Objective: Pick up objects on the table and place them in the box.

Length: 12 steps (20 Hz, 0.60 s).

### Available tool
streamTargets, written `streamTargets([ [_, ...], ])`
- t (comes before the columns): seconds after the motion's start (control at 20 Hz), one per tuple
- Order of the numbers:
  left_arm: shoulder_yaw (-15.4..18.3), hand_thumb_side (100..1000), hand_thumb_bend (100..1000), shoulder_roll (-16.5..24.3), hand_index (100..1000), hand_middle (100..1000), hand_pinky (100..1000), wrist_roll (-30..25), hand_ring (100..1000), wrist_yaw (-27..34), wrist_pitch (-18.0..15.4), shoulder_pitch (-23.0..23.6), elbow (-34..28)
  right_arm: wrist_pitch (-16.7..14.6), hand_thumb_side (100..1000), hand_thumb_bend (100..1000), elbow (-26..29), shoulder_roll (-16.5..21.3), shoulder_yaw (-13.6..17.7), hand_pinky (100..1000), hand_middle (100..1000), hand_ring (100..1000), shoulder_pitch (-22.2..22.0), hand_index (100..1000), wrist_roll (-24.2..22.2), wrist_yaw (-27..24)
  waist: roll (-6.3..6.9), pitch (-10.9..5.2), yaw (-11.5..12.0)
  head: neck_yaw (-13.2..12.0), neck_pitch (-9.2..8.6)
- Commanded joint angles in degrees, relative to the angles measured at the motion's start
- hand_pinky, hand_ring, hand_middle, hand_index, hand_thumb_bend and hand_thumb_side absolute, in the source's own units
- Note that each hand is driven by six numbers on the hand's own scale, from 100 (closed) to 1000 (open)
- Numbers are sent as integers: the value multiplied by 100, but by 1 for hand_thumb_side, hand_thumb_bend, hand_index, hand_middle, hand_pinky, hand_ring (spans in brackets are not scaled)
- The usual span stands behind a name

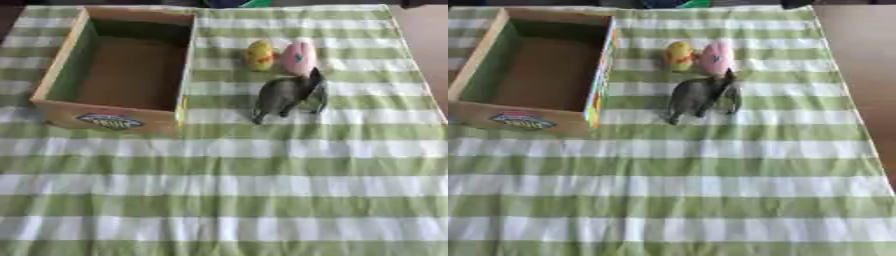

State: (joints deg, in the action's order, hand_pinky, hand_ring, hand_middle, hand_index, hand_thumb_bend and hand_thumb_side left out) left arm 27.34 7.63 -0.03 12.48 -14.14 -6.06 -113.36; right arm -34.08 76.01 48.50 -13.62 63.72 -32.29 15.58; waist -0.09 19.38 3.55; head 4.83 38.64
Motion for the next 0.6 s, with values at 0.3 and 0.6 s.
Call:
streamTargets([
  [0.3,-34,1000,100,164,772,698,601,-33,734,-16,34,-3,-123,-1238,648,663,-871,-447,-313,767,857,891,613,944,-1413,722,-6,-182,14,115,-160],
  [0.6,-52,1000,100,154,772,698,602,-51,734,-2,46,10,-123,-1373,657,653,-1429,-821,-406,778,861,901,864,965,-1777,1002,6,-207,39,183,-180],
])
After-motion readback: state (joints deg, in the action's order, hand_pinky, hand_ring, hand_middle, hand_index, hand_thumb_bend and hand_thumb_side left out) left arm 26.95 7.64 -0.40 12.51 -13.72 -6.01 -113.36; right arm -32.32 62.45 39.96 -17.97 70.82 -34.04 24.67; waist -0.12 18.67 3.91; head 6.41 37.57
